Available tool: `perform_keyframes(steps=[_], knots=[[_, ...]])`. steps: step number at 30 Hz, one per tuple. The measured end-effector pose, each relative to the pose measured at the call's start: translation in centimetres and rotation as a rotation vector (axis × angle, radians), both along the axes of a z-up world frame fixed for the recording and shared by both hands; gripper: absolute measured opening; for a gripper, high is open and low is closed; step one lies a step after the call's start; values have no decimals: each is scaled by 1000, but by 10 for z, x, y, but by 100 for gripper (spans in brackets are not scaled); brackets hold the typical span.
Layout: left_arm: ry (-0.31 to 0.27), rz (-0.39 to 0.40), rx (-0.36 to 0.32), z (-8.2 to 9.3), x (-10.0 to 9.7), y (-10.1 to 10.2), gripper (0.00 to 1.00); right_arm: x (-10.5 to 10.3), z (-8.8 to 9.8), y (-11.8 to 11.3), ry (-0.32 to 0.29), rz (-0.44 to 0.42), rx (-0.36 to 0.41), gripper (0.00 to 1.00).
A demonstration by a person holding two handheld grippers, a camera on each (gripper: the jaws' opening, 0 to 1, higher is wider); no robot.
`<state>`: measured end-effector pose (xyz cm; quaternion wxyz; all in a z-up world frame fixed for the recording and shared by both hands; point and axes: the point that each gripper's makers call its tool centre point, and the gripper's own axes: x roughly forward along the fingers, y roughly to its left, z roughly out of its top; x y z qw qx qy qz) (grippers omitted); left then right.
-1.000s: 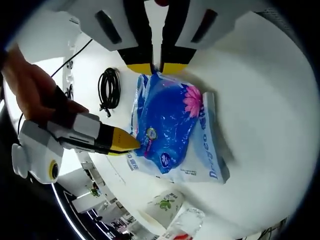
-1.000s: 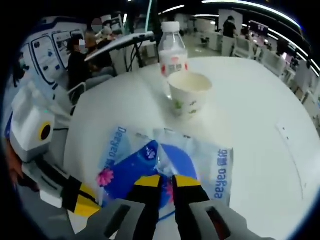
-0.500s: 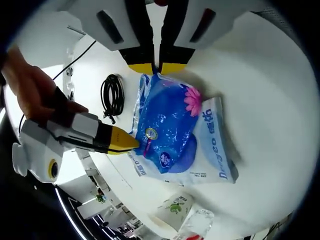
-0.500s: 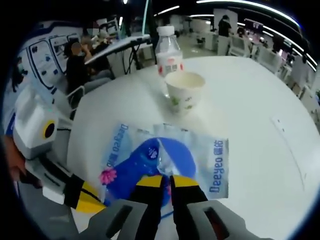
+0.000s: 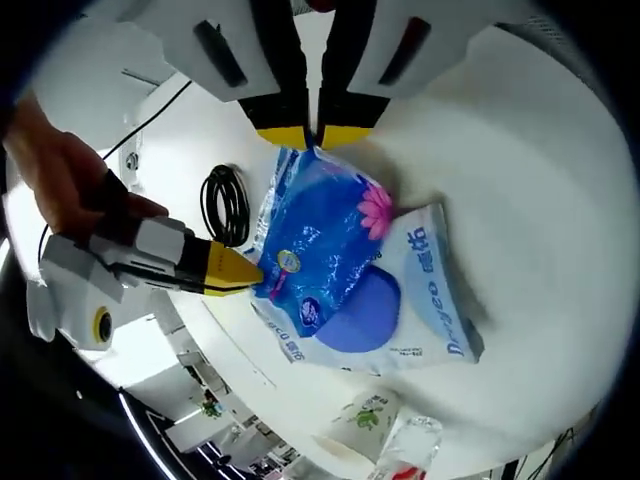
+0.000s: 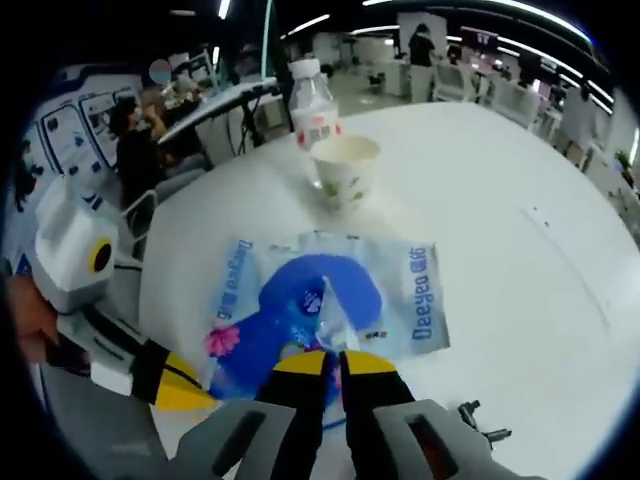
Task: Arrange the tabletop items into an orderly group along one side of the table until the central work area is clear of visible clutter.
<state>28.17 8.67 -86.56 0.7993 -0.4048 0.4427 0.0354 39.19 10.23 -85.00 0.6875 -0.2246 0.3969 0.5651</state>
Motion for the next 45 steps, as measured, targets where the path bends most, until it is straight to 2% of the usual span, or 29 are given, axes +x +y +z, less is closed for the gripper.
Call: perform_keyframes(steps=[11,14,16,20,27,31,38,45], knots=[[4,-49,54,-1,-5,5,0,-10,-5,-44,57,-152,-10,1],[4,-62,73,0,-5,8,0,-15,-6,-52,65,-170,-14,1],[2,-74,88,0,-4,11,0,-30,-5,-61,69,-185,-17,2],[-1,-97,109,0,-3,14,0,-23,-9,-69,89,-224,-11,1],[-11,-143,151,2,1,16,0,-40,-8,-78,117,-287,-4,1],[-18,-171,175,4,4,16,0,-41,-7,-83,139,-348,8,1],[-27,-198,194,6,7,17,0,-55,-7,-93,172,-412,27,1],[-39,-232,213,8,10,14,0,-53,-6,-99,184,-450,44,1]])
